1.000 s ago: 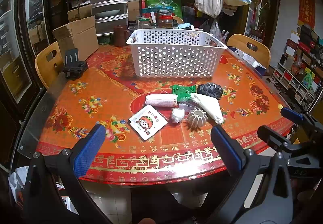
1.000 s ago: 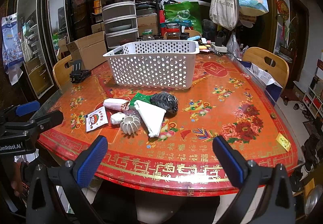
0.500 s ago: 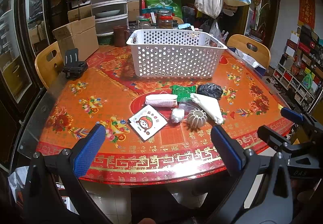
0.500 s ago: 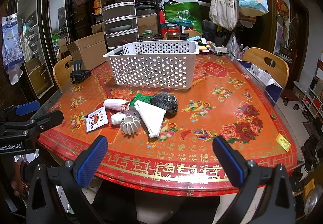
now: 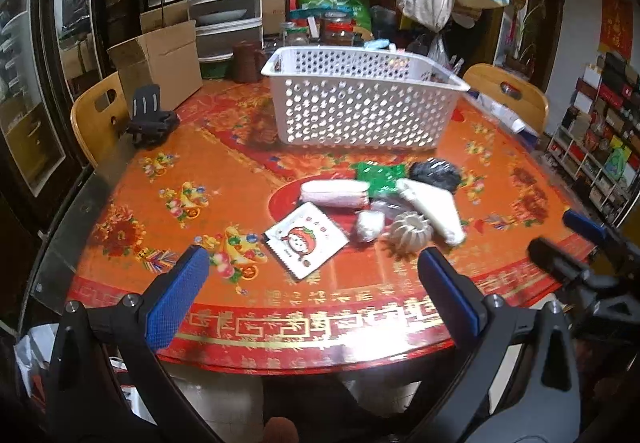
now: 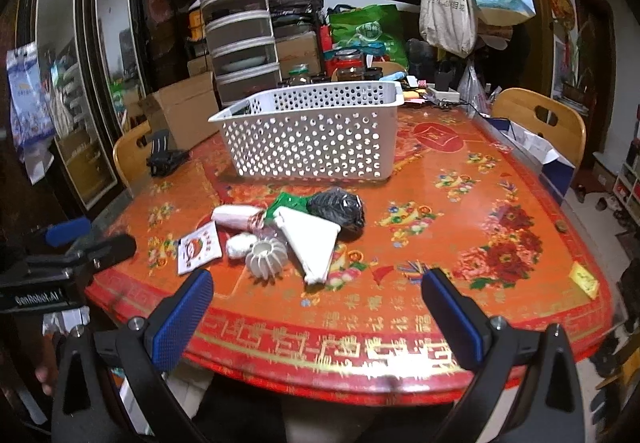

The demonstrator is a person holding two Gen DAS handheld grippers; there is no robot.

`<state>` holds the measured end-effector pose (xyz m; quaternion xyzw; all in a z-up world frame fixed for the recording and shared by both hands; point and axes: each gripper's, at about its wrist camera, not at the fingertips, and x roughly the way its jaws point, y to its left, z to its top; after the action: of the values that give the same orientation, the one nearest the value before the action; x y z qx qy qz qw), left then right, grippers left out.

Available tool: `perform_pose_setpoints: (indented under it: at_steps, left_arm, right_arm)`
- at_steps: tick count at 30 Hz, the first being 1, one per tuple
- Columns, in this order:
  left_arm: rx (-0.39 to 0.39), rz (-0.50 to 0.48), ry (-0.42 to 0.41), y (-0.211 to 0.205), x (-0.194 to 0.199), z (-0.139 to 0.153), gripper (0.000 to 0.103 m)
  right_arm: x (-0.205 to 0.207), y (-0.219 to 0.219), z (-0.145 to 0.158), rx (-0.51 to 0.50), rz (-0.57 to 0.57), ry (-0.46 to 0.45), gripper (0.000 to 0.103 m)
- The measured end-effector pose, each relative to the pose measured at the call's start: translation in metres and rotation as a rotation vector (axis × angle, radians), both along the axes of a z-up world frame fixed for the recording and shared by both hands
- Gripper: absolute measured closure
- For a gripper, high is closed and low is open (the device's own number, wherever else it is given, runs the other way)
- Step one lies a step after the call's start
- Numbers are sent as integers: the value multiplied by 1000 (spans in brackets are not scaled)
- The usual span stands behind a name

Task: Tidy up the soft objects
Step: 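Lower the left tool onto the cartoon snack packet while the right tool approaches the white cloth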

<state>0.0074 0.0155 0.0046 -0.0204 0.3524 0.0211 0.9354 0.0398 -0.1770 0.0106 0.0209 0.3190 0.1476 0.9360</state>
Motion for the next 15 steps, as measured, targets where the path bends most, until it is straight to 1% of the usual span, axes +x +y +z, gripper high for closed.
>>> perform_pose_setpoints:
  at_steps: [1, 3, 5, 7, 9, 10, 13, 15]
  left_arm:
    - [-3, -6, 17, 1, 5, -5, 0]
    - [2, -9, 43, 5, 12, -15, 0]
    - [7, -7, 61, 11, 18, -24, 0]
    - [-41, -15, 62, 23, 22, -31, 0]
    - [-84, -32, 65, 32, 27, -35, 0]
    - [-91, -33, 66, 36, 30, -37, 0]
    - [-74, -31, 67, 42, 39, -39, 0]
    - [-83, -42, 83, 44, 46, -41, 0]
  right_arm:
    - [4, -1, -4, -1, -2, 6, 0]
    - [13, -1, -10, 17, 24, 47, 0]
    - [17, -1, -14, 12, 19, 59, 0]
    - [25, 2, -19, -7, 17, 98, 0]
    - [30, 3, -26, 0, 27, 137, 0]
    - [33, 3, -28, 3, 31, 149, 0]
    - [40, 5, -30, 7, 43, 158, 0]
    - [47, 8, -29, 5, 52, 161, 0]
